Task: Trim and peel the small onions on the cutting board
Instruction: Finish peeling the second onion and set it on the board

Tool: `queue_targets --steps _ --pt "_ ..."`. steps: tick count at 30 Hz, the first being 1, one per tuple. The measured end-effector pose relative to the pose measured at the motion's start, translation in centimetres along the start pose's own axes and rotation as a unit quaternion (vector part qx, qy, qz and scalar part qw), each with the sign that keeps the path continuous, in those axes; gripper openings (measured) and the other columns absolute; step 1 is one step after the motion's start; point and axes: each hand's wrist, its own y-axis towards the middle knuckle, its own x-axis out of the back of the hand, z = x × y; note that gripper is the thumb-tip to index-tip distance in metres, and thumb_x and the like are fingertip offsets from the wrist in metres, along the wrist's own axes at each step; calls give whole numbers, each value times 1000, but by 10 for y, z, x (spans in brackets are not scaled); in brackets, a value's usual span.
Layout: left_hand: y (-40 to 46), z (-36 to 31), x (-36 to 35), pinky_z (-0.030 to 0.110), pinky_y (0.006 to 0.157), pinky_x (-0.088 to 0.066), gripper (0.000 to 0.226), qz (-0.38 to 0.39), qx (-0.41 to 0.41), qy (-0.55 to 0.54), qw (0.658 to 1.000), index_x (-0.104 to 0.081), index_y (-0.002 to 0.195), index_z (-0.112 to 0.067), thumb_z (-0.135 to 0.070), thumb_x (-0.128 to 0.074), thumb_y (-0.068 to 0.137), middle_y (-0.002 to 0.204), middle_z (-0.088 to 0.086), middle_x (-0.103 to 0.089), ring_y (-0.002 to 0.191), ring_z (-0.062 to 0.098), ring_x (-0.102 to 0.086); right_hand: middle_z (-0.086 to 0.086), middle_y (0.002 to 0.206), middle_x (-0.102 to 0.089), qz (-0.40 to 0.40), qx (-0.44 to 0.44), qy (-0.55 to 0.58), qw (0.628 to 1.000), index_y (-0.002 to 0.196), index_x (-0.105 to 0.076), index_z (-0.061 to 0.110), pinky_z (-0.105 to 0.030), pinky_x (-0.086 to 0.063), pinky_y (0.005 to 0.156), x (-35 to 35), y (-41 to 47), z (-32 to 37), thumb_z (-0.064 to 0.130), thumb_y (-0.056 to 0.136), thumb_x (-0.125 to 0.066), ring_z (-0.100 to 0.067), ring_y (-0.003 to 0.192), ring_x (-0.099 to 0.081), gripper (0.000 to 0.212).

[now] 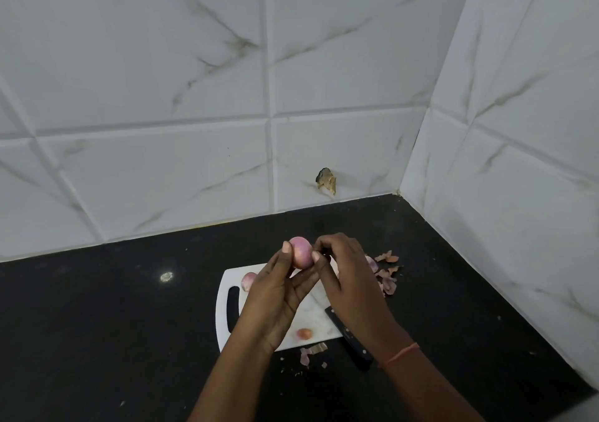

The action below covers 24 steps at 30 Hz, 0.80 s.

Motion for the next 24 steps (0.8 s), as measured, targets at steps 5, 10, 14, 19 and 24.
queue_targets --steps 5,10,14,19,24 --pt "1 2 -1 25 65 -61 49 -35 26 49 998 -68 106 -3 -48 -54 93 96 17 -77 75 19 -75 15 110 -63 0 -23 98 995 119 -58 25 -24 -51 88 3 -3 4 25 96 -53 -6 105 -60 23" --pt "4 3 0 20 45 -39 58 -102 46 92 989 -69 92 -9 -65 -62 80 69 8 -59 50 10 -43 10 97 -67 -12 41 73 996 102 -70 17 -20 -50 80 5 -7 7 30 92 -60 -6 93 -62 20" --pt "4 5 3 23 44 -28 64 -111 55 118 985 -65 96 -8 -70 -60 82 60 5 -42 47 11 -34 9 95 -66 -29 56 90 994 98 -69 15 -20 -50 79 8 -5 7 20 91 -63 -6 91 -62 11" --pt "4 3 4 24 44 -17 59 -88 46 132 986 -61 89 -11 -68 -66 76 64 6 -31 47 10 -24 8 95 -63 26 46 120 991 98 -67 12 -23 -51 78 14 -1 6 9 89 -67 -10 93 -61 10" --pt "4 4 3 24 43 -20 61 -100 39 141 984 -56 91 -12 -69 -69 72 66 5 -31 48 10 -25 8 93 -62 32 59 106 992 97 -66 12 -22 -49 77 17 1 7 10 91 -64 -9 90 -60 6"
